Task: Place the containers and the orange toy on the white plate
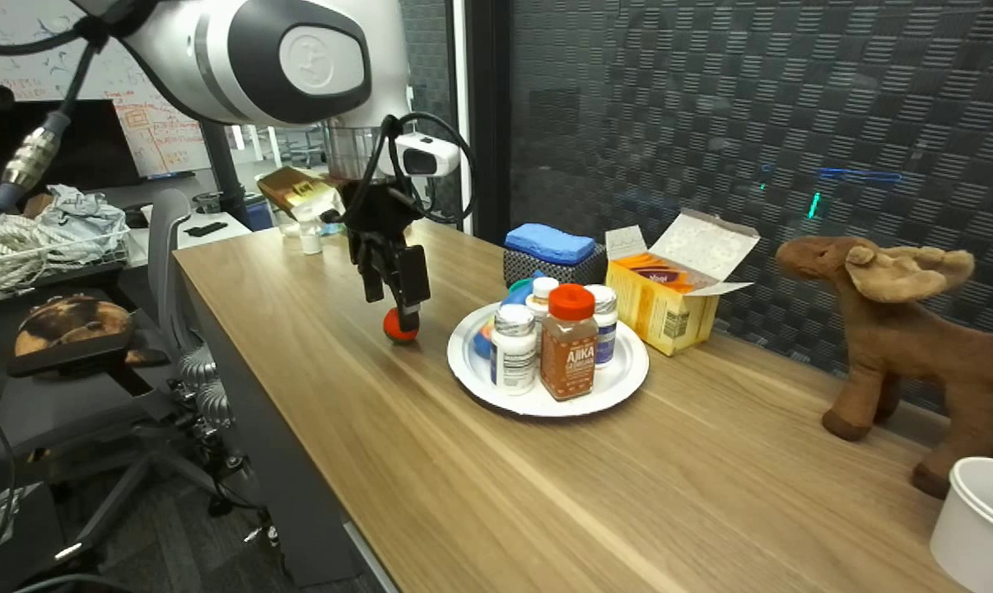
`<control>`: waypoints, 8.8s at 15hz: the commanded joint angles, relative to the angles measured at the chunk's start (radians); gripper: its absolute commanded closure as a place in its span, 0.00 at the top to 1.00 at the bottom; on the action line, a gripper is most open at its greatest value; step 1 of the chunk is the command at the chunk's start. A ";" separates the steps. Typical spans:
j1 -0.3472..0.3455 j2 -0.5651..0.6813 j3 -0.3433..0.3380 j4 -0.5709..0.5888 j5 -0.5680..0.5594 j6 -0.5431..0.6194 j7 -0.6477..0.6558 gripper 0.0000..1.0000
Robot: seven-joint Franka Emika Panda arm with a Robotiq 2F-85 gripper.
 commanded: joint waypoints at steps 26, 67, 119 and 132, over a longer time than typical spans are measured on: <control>-0.005 -0.138 -0.050 0.000 -0.175 -0.033 0.008 1.00; -0.043 -0.113 -0.071 -0.085 -0.013 -0.138 0.030 0.25; -0.044 -0.076 -0.053 -0.050 -0.194 0.277 -0.416 1.00; -0.015 -0.474 -0.072 -0.053 0.213 -0.370 -0.613 1.00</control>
